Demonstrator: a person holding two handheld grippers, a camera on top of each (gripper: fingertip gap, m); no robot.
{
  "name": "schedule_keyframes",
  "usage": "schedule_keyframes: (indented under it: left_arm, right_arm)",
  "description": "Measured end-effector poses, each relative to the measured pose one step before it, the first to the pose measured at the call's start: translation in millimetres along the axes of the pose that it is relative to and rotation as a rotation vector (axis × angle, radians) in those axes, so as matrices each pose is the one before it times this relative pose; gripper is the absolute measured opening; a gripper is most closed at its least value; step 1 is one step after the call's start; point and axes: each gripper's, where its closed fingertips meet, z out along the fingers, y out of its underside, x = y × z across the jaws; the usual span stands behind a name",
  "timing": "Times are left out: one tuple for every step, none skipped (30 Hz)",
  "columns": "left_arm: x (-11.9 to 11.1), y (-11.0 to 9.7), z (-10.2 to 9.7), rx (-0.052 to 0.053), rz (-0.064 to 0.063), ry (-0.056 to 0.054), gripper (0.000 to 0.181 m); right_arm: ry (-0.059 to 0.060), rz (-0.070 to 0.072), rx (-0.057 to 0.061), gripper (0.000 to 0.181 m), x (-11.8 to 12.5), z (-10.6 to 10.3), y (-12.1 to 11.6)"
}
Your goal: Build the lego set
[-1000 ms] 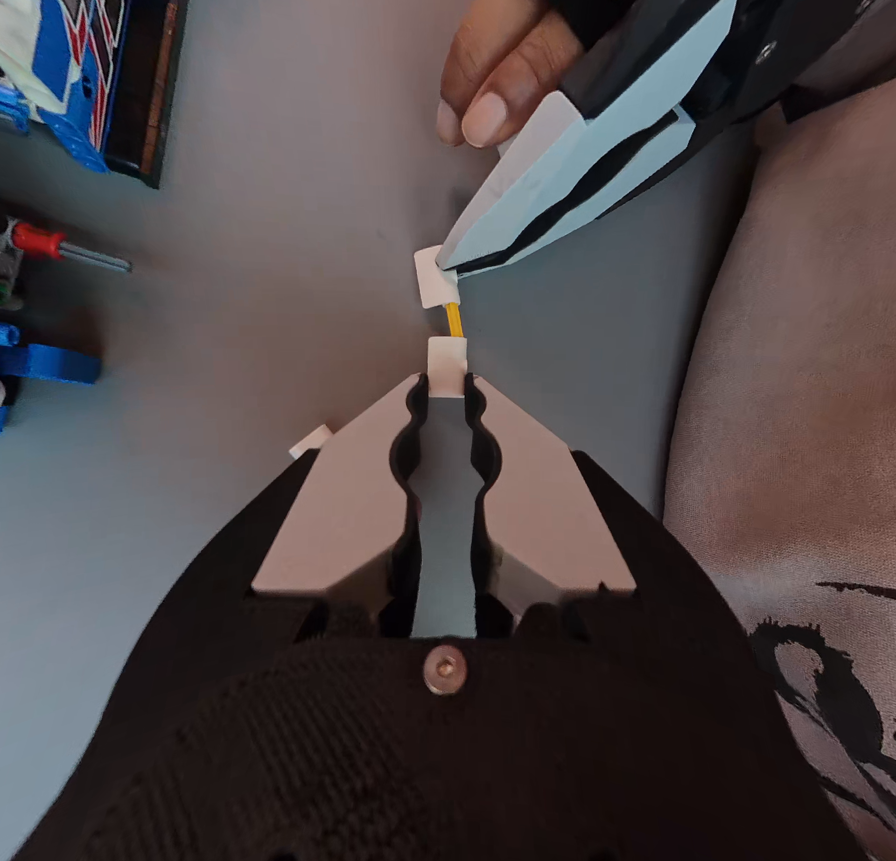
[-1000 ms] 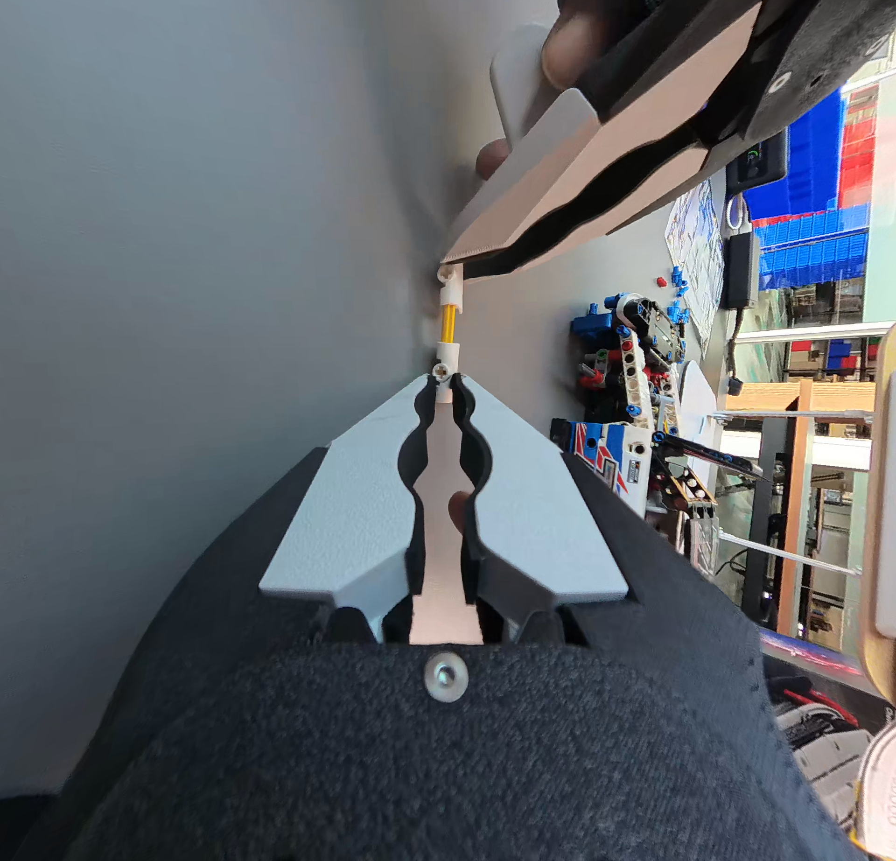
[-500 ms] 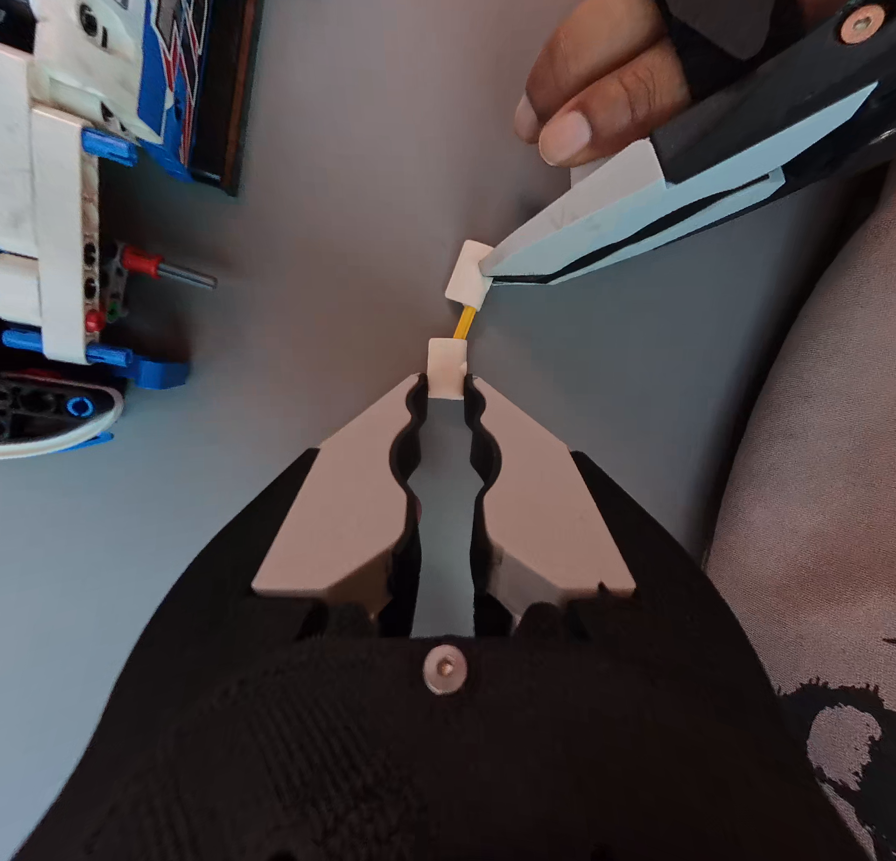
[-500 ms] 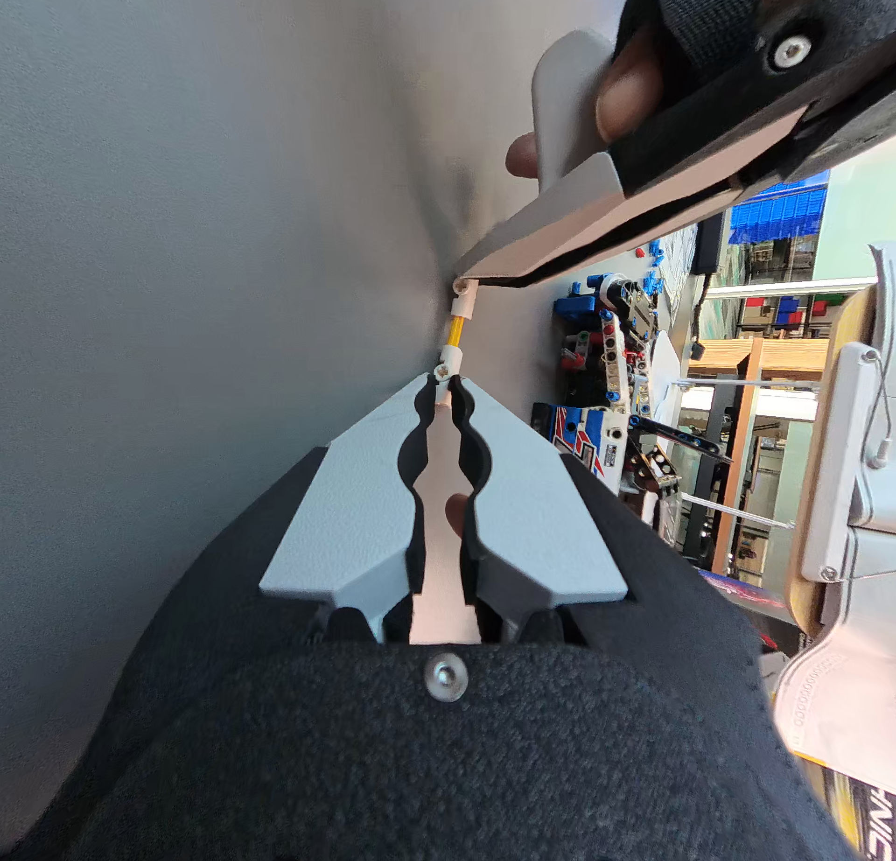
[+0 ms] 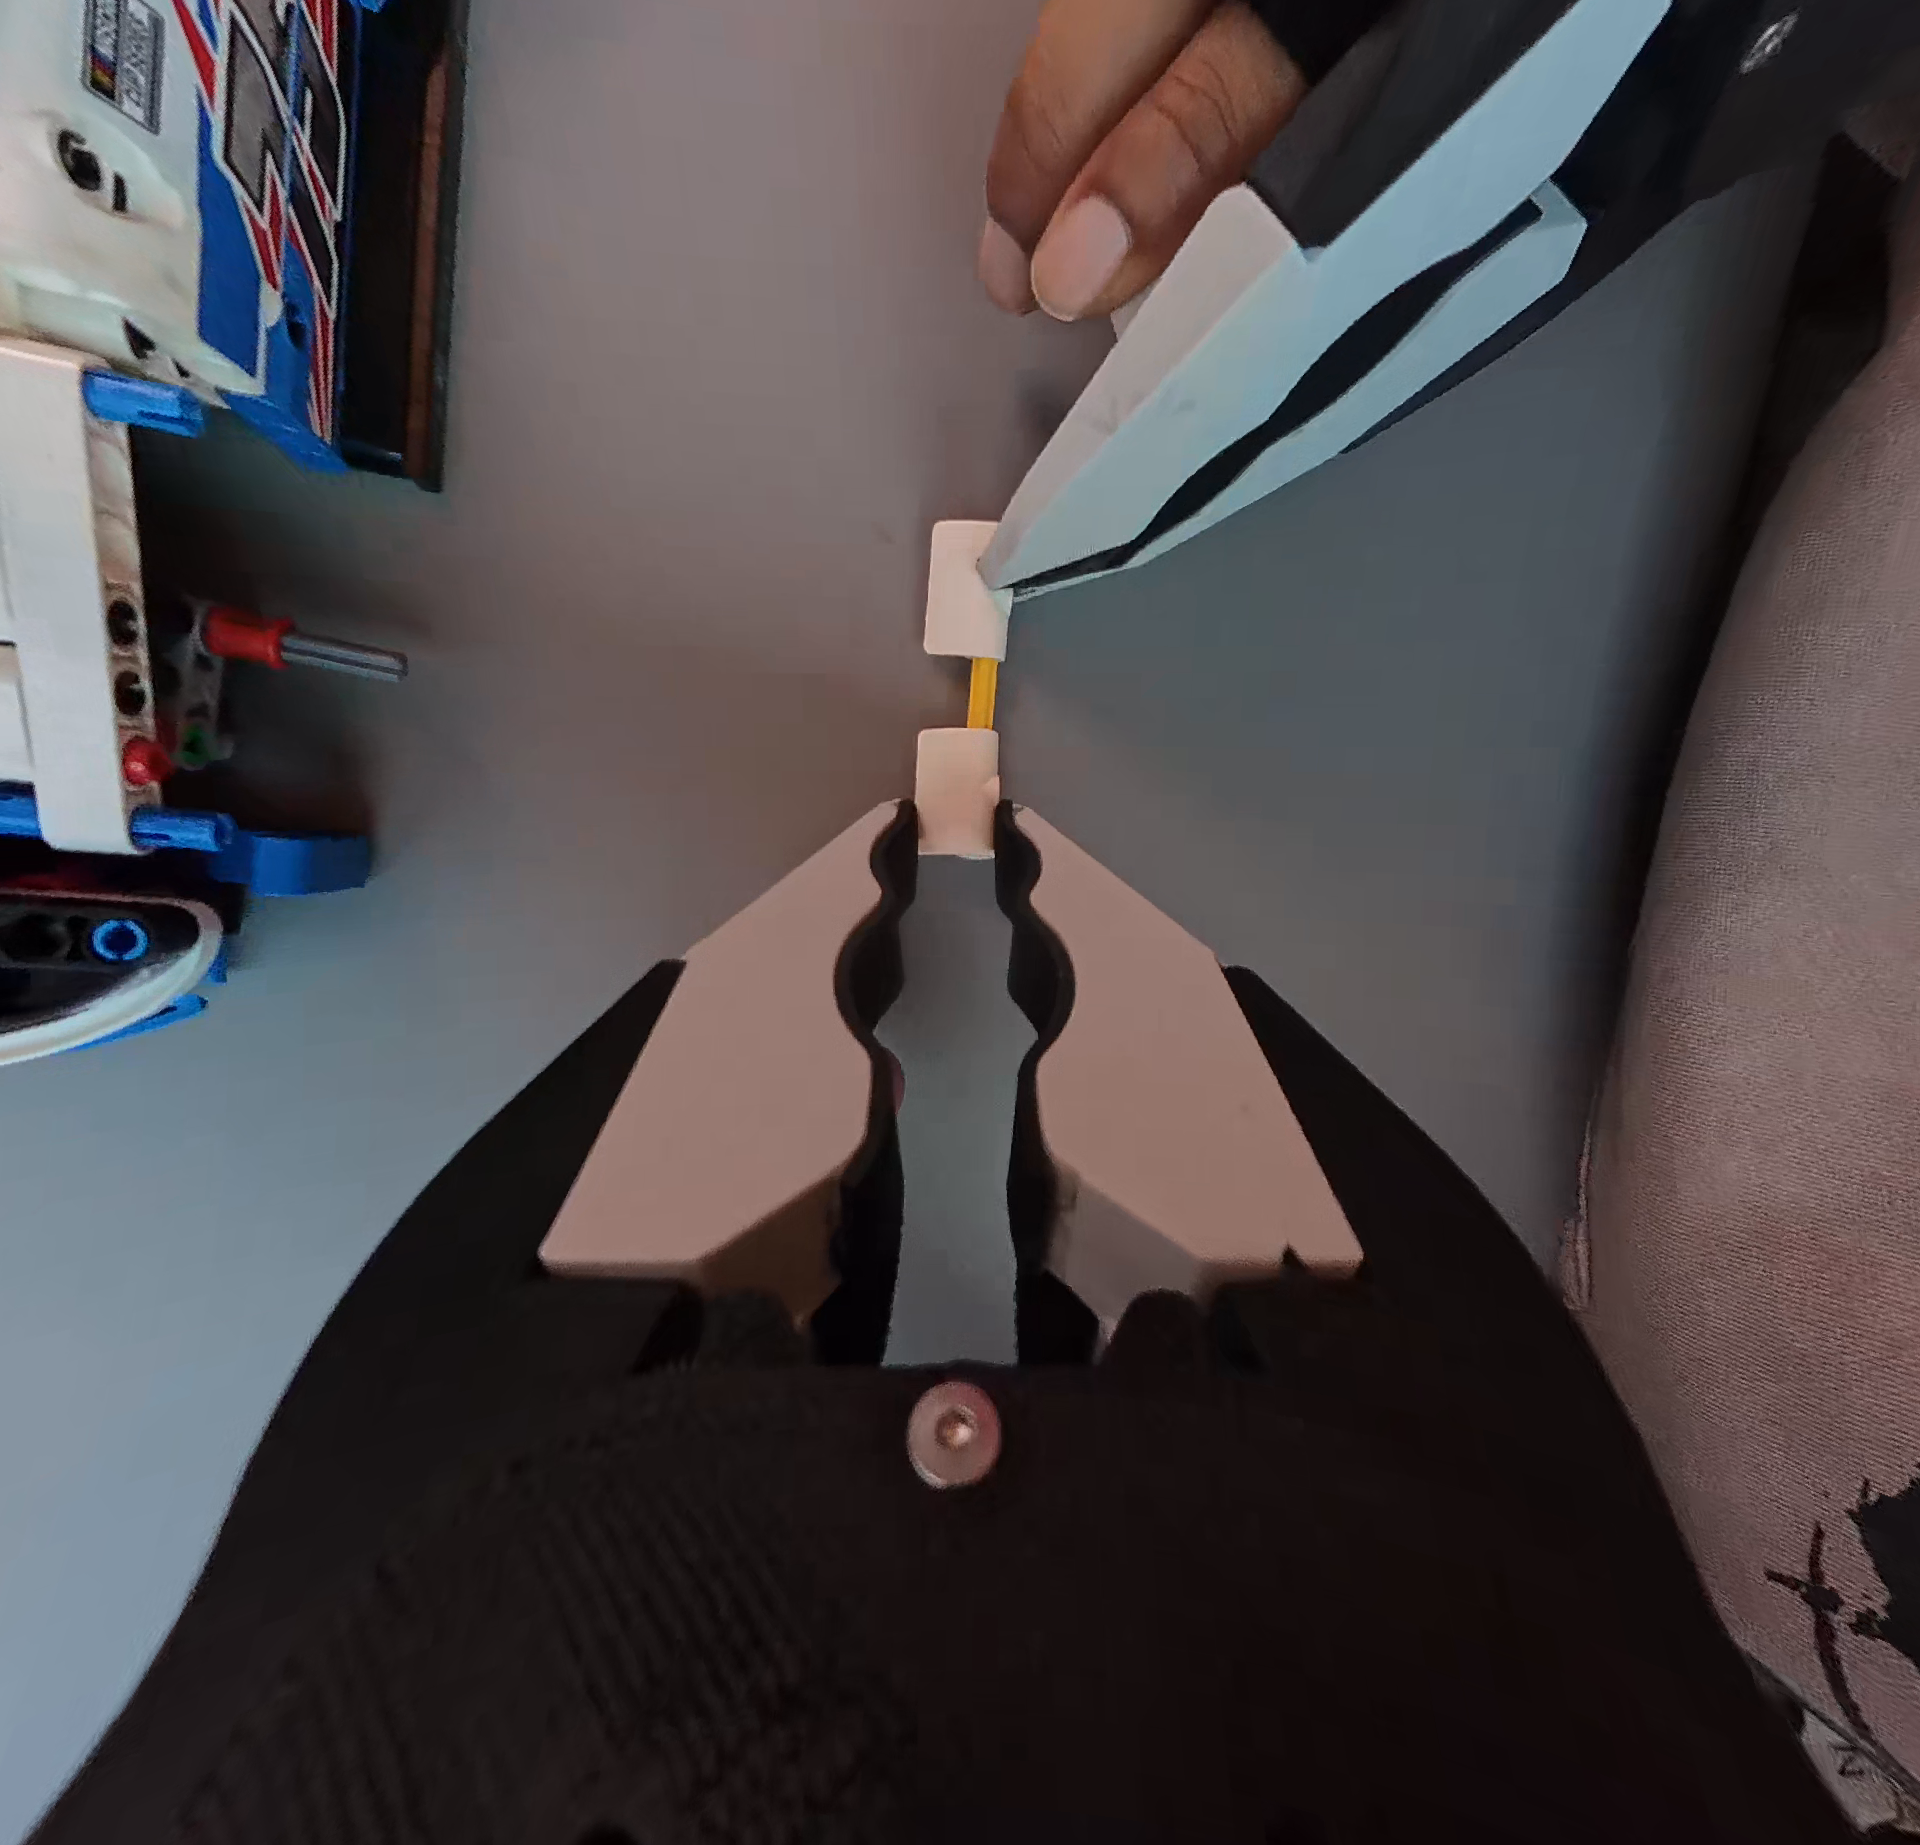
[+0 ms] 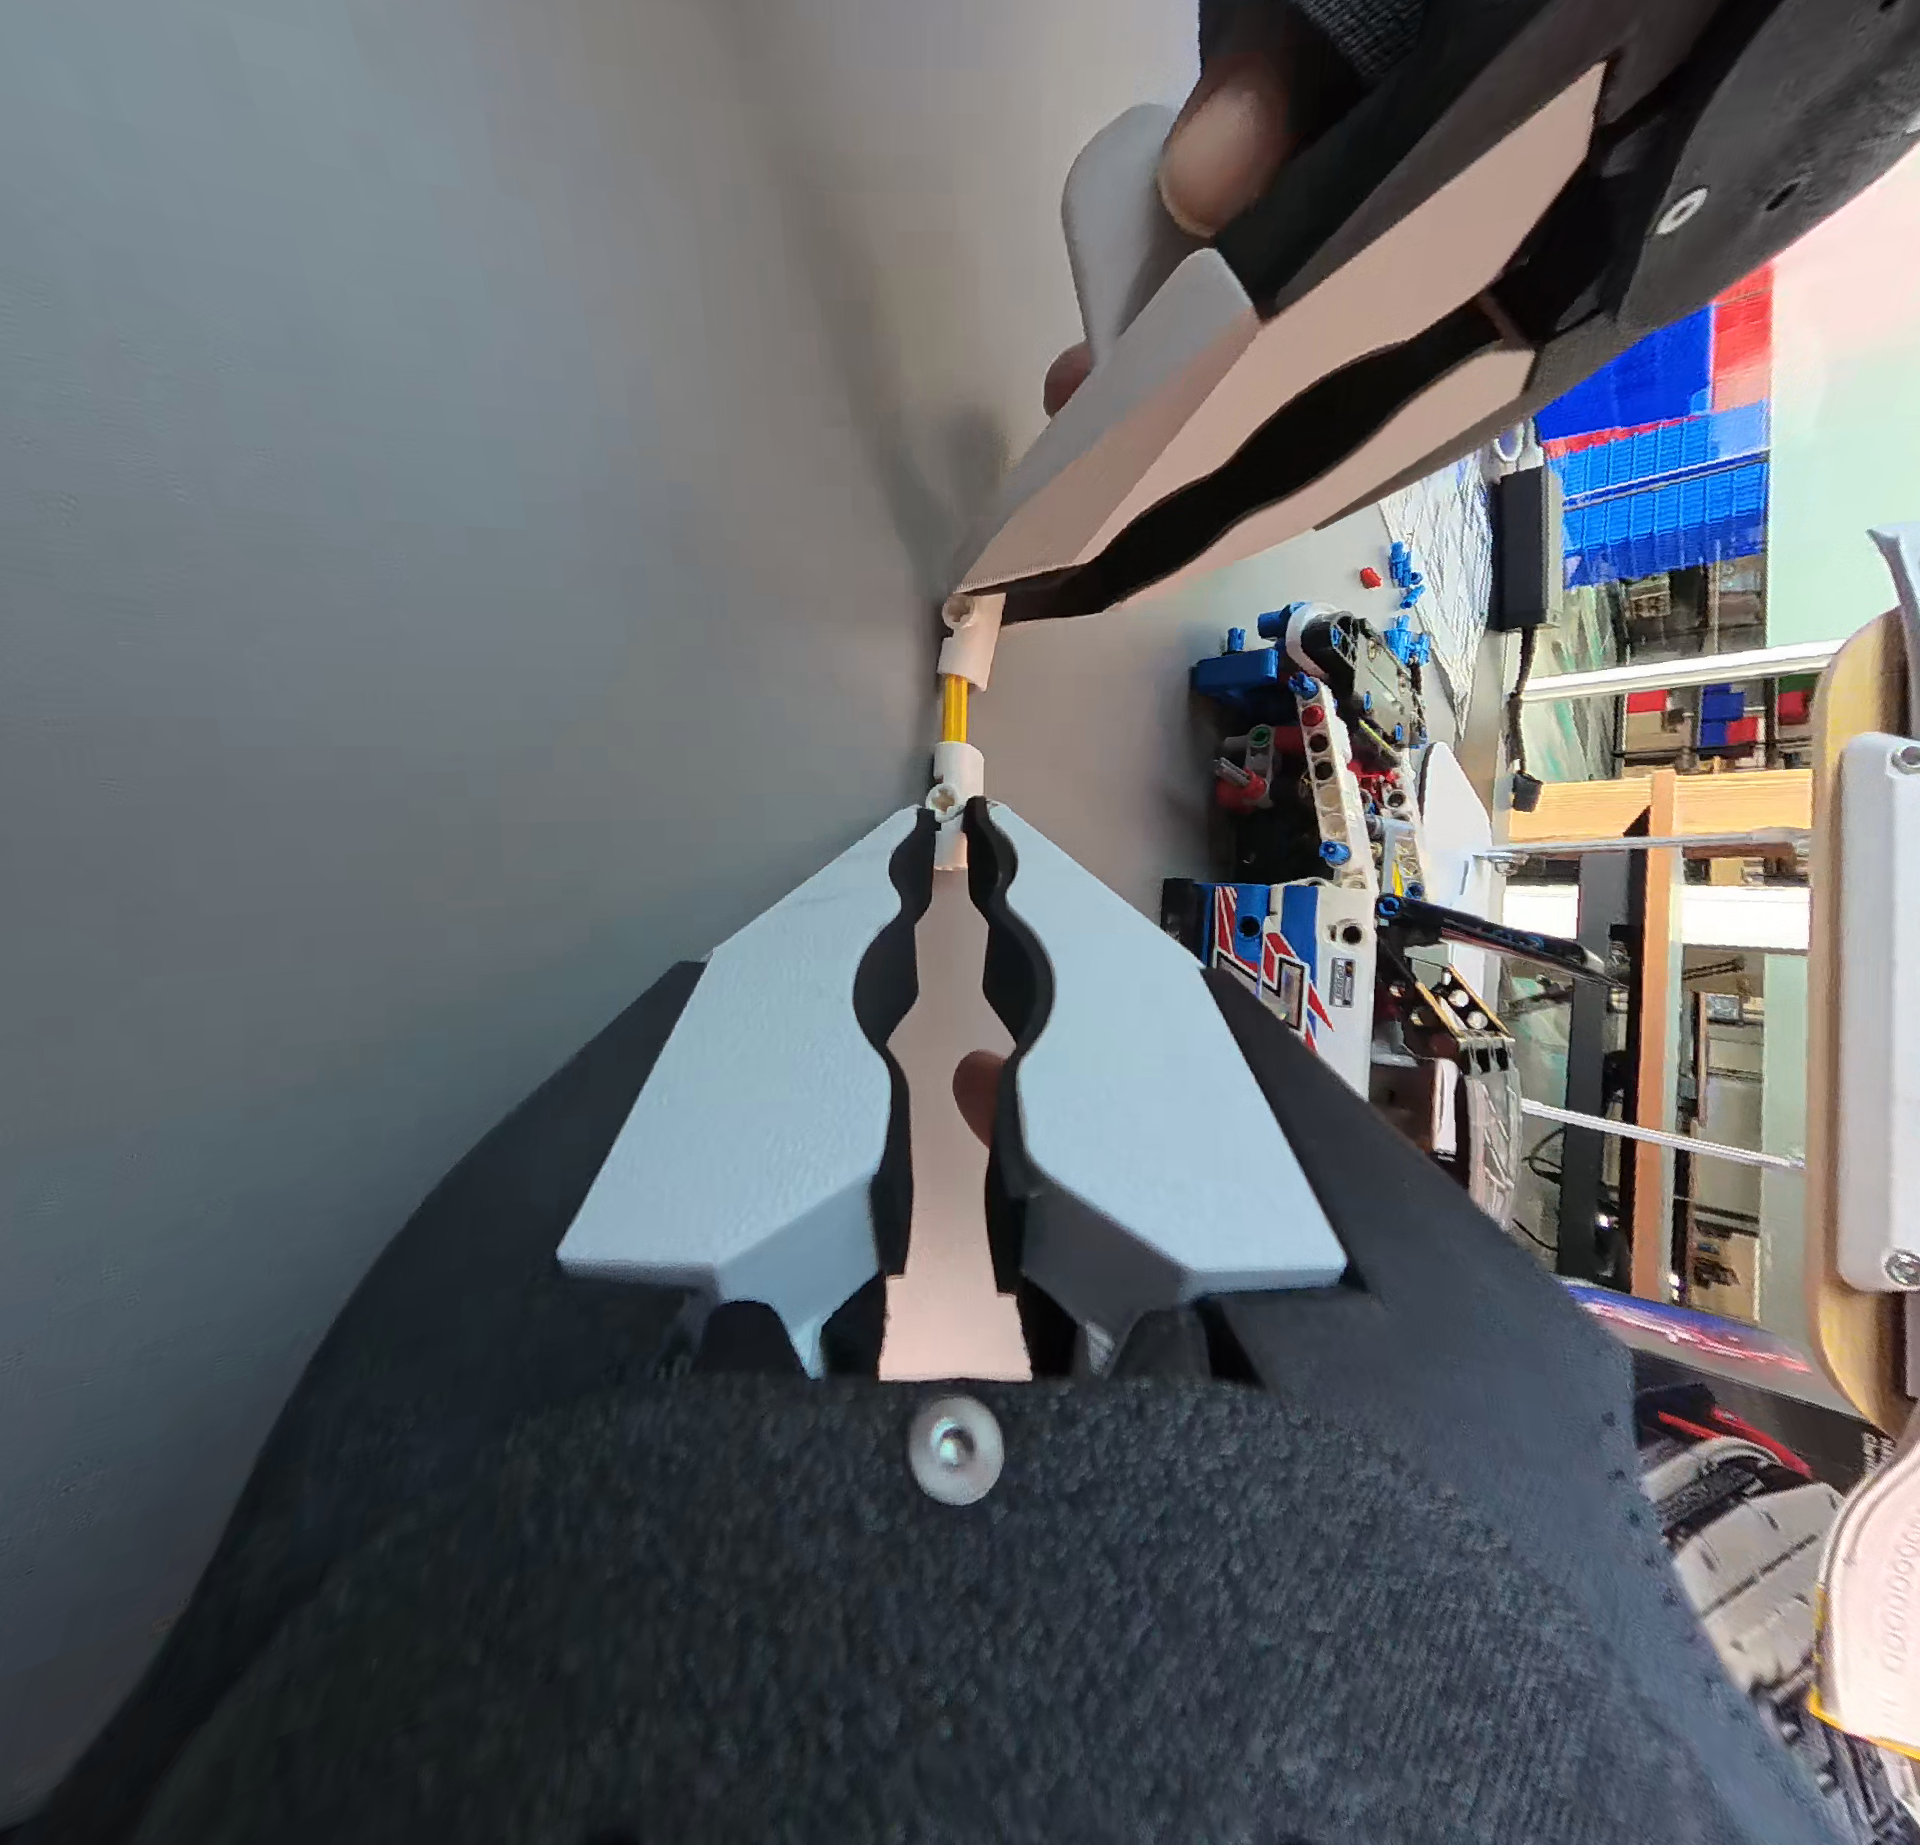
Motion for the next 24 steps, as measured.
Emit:
schedule_keyframes:
  left_arm:
    - [0.26,-0.07,0.0,0.0246,0.0136,-0.0003,0.013]
    - [0.34,-0.08,0.2,0.026,0.0155,-0.0039,0.013]
    - [0.24,0.02,0.04,0.0289,0.0154,-0.0055,0.013]
    - [0.3,-0.05,0.11,0.0303,0.0062,-0.0038,0.013]
    - [0.2,-0.15,0.0,0.0324,0.0071,-0.0064,0.013]
    - [0.15,-0.06,-0.1,0.0307,-0.0045,-0.0055,0.013]
    - [0.06,-0.23,-0.26,0.0255,-0.0064,-0.0069,0.013]
    - [-0.61,-0.62,-0.55,0.0232,0.0008,-0.0158,0.013]
    - [-0.75,-0.84,-0.56,0.0192,-0.0021,-0.0166,0.013]
    - [-0.72,-0.94,-0.49,0.0216,-0.0015,-0.0141,0.013]
    - [-0.01,-1.16,-0.68,0.0237,-0.0057,-0.007,0.013]
    - [0.23,-0.92,-0.55,0.0199,-0.0075,-0.0032,0.013]
    - [0.18,-0.5,-0.23,0.0128,-0.0008,-0.0061,0.013]
    - [0.02,-0.32,0.03,0.007,0.0049,-0.008,0.013]
    - [-0.15,-0.42,0.05,0.0076,0.0027,-0.0061,0.013]
    - [-0.32,-0.83,0.0,0.0116,-0.0052,-0.0037,0.013]
    - [-0.31,-0.94,-0.12,0.0144,-0.0076,-0.0015,0.013]
    - [-0.29,-1.42,-0.32,0.0179,-0.0106,-0.0015,0.013]
    - [-0.08,-1.53,-0.18,0.0191,-0.0106,-0.0008,0.013]
    - [-0.38,-1.19,-0.35,0.0166,-0.0075,-0.0023,0.013]
    - [-0.76,-1.67,-0.42,0.0193,-0.0058,-0.0043,0.013]
    - [-0.98,-1.85,-0.35,0.0201,-0.0099,-0.0006,0.013]
    - [-1.17,-2.73,-0.91,0.0224,-0.0232,0.007,0.013]
    - [-1.75,-4.97,-1.82,0.0325,-0.0319,0.0118,0.013]
  right_arm:
    - [-0.0016,0.0054,0.0104,0.005,-0.17,-0.04,-0.18]
    - [-0.001,0.0073,0.0084,0.005,-0.04,-0.09,0.0]
    - [-0.001,0.0077,0.0085,0.005,0.05,-0.01,0.03]
    - [-0.001,0.0065,0.0086,0.005,-0.14,-0.13,-0.07]
    - [-0.0029,0.0083,0.0082,0.005,-0.08,-0.14,-0.28]
    - [-0.0029,0.0099,0.01,0.005,-0.35,-0.14,-0.44]
    - [0.0008,0.0078,0.0084,0.005,-0.12,-0.03,-0.32]
    - [0.0025,0.0096,0.0048,0.005,0.13,0.13,-0.13]
    - [0.0029,0.0101,0.0038,0.005,0.09,0.2,-0.07]
    - [0.0053,0.0116,0.0051,0.005,0.26,0.17,0.02]
    - [0.0041,0.0109,0.0048,0.005,0.17,0.01,0.04]
    - [0.0035,0.0061,0.0028,0.005,0.02,-0.1,0.11]
    - [0.0031,0.006,0.002,0.005,0.02,0.02,0.07]
    - [0.0034,0.0053,0.0034,0.004,0.07,0.03,-0.09]
    - [0.0016,0.0106,0.0038,0.004,0.0,-0.08,-0.04]
    - [0.0011,0.011,0.0034,0.004,0.1,0.05,0.11]
    - [0.0015,0.0122,0.0037,0.004,-0.02,-0.01,0.0]
    - [0.0018,0.0138,0.0021,0.004,0.16,-0.14,0.17]
    - [0.0043,0.0098,-0.0041,0.004,0.47,0.2,0.42]
    - [0.0037,0.0234,-0.0007,0.003,0.98,0.06,0.35]
    - [0.0028,0.042,0.0096,0.003,2.24,-0.5,0.1]
    - [0.0009,0.0443,0.0145,0.003,2.48,-0.72,-0.02]
    - [0.0015,0.0303,0.013,0.003,2.03,-0.55,0.11]
    - [0.0033,0.0261,0.0122,0.003,2.84,-0.56,-0.39]
